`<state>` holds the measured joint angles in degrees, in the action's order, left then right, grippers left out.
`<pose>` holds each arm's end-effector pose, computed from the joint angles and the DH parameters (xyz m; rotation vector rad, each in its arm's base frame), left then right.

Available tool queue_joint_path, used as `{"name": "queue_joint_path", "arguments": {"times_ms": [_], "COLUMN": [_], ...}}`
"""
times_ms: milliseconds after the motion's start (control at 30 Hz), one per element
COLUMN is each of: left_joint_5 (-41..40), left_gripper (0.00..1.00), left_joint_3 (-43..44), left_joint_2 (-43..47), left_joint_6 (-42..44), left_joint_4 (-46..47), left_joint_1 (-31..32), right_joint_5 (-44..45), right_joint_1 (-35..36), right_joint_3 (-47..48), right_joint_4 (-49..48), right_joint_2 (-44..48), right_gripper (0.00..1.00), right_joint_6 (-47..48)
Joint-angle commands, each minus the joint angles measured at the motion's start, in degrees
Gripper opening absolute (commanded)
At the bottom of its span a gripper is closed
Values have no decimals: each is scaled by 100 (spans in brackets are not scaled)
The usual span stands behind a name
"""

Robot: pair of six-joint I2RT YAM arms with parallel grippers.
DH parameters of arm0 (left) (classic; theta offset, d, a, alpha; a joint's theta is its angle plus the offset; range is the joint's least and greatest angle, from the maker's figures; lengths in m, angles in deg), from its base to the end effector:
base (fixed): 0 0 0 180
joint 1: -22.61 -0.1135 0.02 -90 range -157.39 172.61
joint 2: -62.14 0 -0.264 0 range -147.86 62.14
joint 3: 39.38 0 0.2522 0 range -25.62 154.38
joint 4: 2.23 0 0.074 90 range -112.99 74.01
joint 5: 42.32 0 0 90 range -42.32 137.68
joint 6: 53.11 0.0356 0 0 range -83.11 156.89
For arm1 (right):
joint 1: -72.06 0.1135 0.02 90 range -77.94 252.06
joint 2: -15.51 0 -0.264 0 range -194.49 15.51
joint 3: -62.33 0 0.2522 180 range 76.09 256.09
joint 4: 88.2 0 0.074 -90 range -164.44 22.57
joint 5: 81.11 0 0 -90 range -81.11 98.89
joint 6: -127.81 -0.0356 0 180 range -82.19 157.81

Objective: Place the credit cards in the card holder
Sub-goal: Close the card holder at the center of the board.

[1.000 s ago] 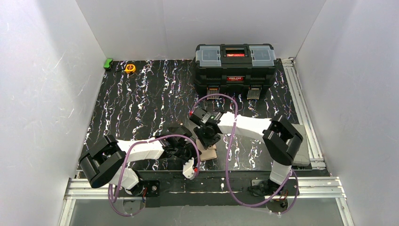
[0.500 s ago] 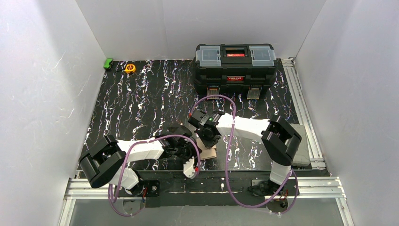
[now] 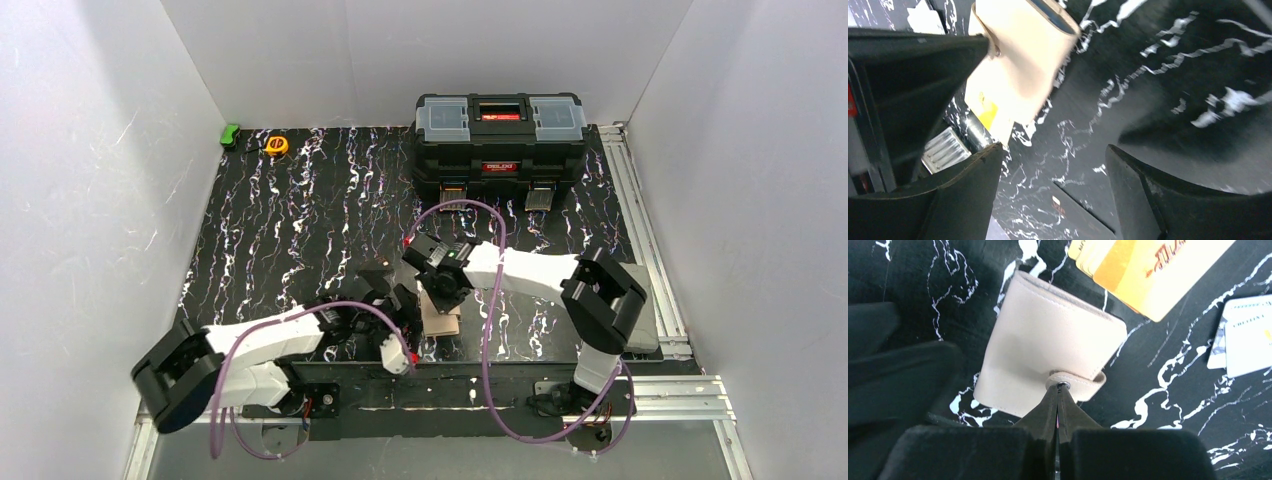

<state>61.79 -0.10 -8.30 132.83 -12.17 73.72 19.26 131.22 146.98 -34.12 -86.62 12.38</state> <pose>0.1371 -0.1839 0.1604 2.2052 0.5194 0.1334 0.1852 0.2977 0.1924 -0.7676 2.6731 0.1171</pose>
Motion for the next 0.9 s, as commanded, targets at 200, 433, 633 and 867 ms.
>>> {"name": "queue_joint_path", "arguments": {"times_ms": [200, 433, 633, 867], "left_joint_5": [-645, -1683, -1482, -1027], "left_gripper": [52, 22, 0, 98], "left_joint_3": [300, 1687, 3098, 2965], "left_joint_2": [2065, 1325, 384, 462], "left_joint_6": [-716, -2285, -3647, -5105], "left_joint_4": [-3193, -4760, -5672, -4400], "left_joint_1": [-9, -30, -343, -892], "right_joint_5": [293, 334, 819, 433], "right_joint_1": [-14, -150, -248, -248], "right_joint_3": [-316, -23, 296, 305], "right_joint_4": [-49, 250, 908, 1010], "right_joint_2": [1016, 1068, 873, 1145], "right_gripper": [11, 53, 98, 98], "right_joint_6": [-298, -810, -1232, -1645]}}
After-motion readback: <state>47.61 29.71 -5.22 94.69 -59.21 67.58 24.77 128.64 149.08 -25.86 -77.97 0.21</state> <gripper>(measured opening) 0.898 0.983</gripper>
